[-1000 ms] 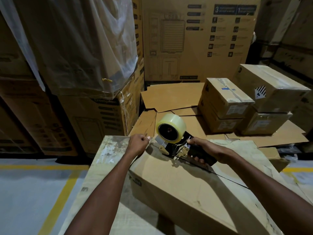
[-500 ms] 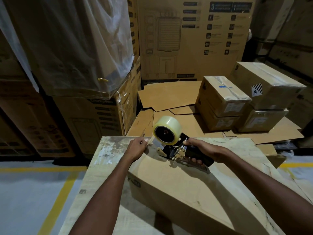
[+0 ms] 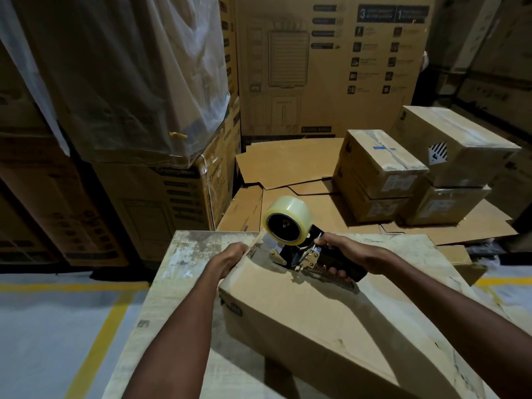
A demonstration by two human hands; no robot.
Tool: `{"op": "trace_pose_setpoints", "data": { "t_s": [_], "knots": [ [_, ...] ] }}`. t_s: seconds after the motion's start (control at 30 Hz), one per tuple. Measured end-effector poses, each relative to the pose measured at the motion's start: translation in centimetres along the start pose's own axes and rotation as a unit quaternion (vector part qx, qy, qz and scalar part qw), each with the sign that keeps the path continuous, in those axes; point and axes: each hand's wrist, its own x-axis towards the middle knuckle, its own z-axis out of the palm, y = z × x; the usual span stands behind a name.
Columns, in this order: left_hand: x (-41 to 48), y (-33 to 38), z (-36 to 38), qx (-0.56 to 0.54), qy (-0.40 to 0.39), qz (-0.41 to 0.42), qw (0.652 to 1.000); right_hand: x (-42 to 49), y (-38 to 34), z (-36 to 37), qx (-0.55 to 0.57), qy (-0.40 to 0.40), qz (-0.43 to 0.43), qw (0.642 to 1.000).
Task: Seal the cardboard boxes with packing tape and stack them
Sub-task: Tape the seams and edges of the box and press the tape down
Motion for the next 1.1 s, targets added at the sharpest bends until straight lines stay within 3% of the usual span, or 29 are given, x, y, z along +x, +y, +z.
{"op": "trace_pose_setpoints", "data": {
  "t_s": [0.13, 0.27, 0.33, 0.47, 0.53, 0.77, 0.9, 1.1],
  "knots": [
    [-0.8, -0.2, 0.4, 0.020, -0.010, 0.023, 0.999, -0.2, -0.2, 0.2, -0.005, 0.007, -0.006, 1.000],
    [-0.3, -0.7, 0.0, 0.070, 0.115, 0.179, 0.975, -0.3, -0.3, 0.0, -0.008, 0.003, -0.002, 1.000],
    [-1.1, -1.0, -0.4, 0.162, 0.129, 0.256, 0.944, -0.3, -0.4, -0.2, -0.011, -0.001, 0.004, 1.000],
    [-2.8, -1.4, 0.2, 0.427, 0.082, 0.339, 0.834, -0.2, -0.2, -0.7, 0.001, -0.038, 0.019, 0.999],
    [-3.4, -1.8, 0.6, 0.485, 0.075, 0.335, 0.804, -0.3, -0.3, -0.7, 0.013, -0.051, 0.029, 0.998],
    [-5.0, -1.2, 1.4, 0.549, 0.102, 0.294, 0.776, -1.6, -0.7, 0.0, 0.052, -0.097, 0.036, 0.993],
    [-4.8, -1.2, 1.8, 0.586, 0.121, 0.274, 0.753, -1.6, 0.1, 0.5, 0.042, -0.062, 0.007, 0.997],
    [-5.0, -1.0, 2.0, 0.600, 0.134, 0.255, 0.747, -1.5, 0.1, 1.1, -0.003, 0.000, -0.019, 1.000]
  ]
}}
